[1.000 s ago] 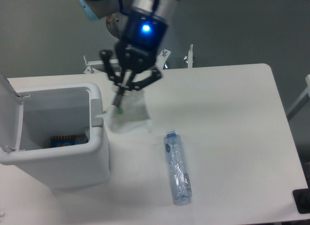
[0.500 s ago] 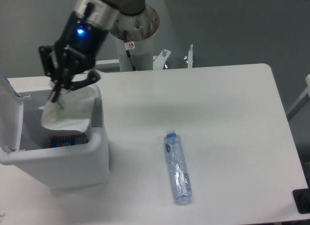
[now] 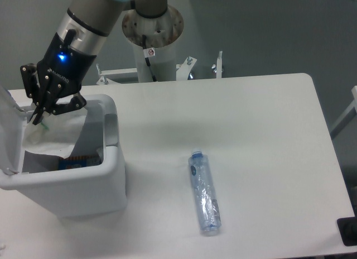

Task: Place the trash in the trash can
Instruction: 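Open the gripper to drop the tissue into the bin, then move the open gripper over the clear plastic water bottle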

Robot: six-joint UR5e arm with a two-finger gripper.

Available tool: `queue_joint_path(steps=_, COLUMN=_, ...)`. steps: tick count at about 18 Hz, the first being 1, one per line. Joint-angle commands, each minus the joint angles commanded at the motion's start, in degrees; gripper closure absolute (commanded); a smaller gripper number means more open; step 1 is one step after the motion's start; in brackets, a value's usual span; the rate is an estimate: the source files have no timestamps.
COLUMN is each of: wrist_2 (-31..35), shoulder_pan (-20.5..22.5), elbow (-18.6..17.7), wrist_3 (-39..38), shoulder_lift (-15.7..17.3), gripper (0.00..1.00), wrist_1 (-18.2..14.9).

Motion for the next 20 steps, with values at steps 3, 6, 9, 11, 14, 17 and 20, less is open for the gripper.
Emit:
queue_joint_path(steps=3, wrist_2=0.1, shoulder_pan=0.1, elbow=0.9, wrist_3=0.0, shoulder_lift=-0.7, gripper=0.16, wrist_1=0.0)
queue_joint_path(steps=6, wrist_2=0.1, shoulder_pan=0.5, elbow=2.1, wrist_3=0.0, shoulder_lift=-1.0, gripper=0.0, wrist_1=-0.2)
queue_joint_path(steps=9, wrist_2=0.1, shoulder_pan=3.2, elbow=3.7, wrist_3=0.0, shoulder_lift=-0.9, gripper=0.0, wrist_1=-0.4)
queue_joint_path(steps=11, wrist_2=0.1, shoulder_pan=6.1, elbow=4.7, wrist_3=0.1, shoulder_lift=-0.9, gripper=0.0, wrist_1=-0.2)
queue_joint_path(steps=14, wrist_2=1.6, shoulder_pan=11.7, elbow=7.2, wrist_3=0.3, shoulder_lift=-0.9, gripper=0.0, wrist_1=-0.1)
queue_joint_path(steps=17, wrist_2=9.9, shoulder_pan=16.3, elbow=9.9, wrist_3=4.0, shoulder_lift=-1.6, gripper=0.0, wrist_1=-0.2)
queue_joint_path(steps=20, wrist_2=14.7, shoulder_pan=19.9, elbow=11.0, wrist_3=9.0, shoulder_lift=-2.5, gripper=0.0, wrist_1=-0.2)
